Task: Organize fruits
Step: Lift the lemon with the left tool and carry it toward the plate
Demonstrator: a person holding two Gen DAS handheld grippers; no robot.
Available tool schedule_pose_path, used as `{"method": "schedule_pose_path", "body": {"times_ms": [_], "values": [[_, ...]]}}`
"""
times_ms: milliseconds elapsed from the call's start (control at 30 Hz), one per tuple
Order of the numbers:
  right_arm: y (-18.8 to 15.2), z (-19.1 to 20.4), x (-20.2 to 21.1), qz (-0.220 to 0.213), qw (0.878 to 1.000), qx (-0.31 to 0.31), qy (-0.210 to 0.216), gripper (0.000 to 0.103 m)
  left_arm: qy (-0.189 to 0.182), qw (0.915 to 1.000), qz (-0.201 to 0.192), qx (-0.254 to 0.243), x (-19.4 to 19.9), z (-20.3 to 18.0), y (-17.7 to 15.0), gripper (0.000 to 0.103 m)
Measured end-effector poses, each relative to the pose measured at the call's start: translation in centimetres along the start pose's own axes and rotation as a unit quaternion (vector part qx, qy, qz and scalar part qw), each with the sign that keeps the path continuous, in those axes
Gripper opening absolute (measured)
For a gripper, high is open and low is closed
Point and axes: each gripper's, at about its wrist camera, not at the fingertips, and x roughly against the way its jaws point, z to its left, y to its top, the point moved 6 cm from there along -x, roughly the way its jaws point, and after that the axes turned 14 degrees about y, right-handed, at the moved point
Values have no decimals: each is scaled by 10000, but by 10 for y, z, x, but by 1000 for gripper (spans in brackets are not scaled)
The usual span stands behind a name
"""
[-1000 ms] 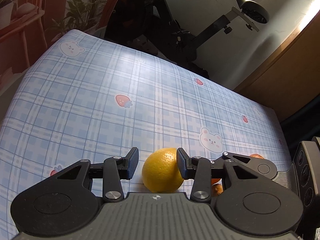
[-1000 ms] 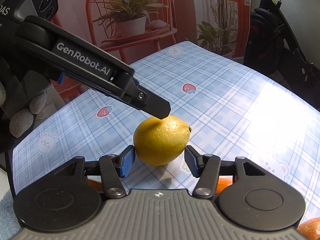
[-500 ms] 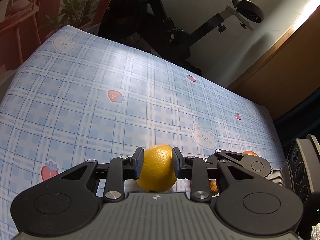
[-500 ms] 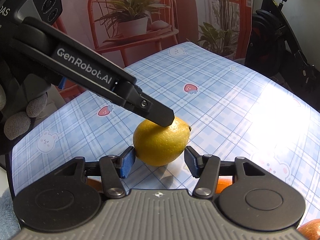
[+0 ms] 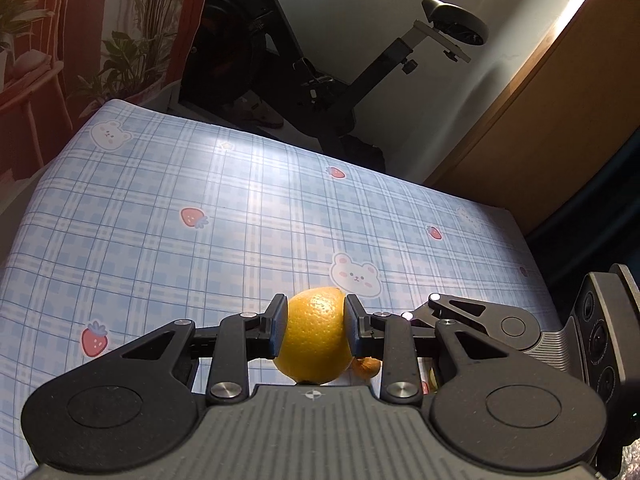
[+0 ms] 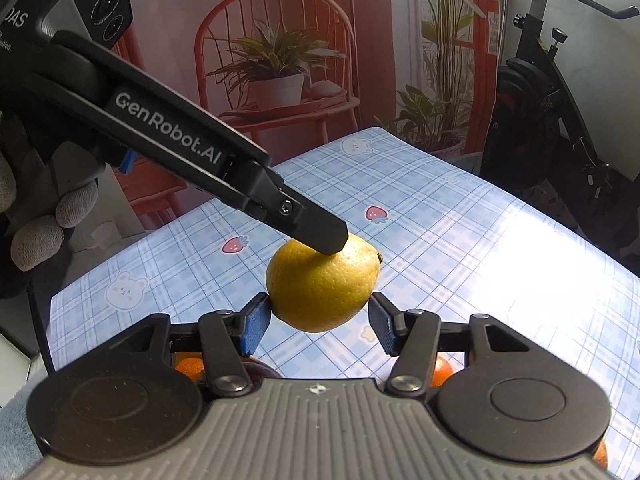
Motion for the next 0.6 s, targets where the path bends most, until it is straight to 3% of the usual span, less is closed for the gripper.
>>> {"method": "schedule_pose_path", "body": {"times_ms": [367, 600], "values": [[-43, 36, 59, 18, 10000, -28, 2, 57, -55, 9995, 94, -310, 39, -54, -51, 32], [-82, 59, 60, 244, 9995, -44, 219, 57, 114, 9985, 372, -394, 45, -61, -97, 32]]}}
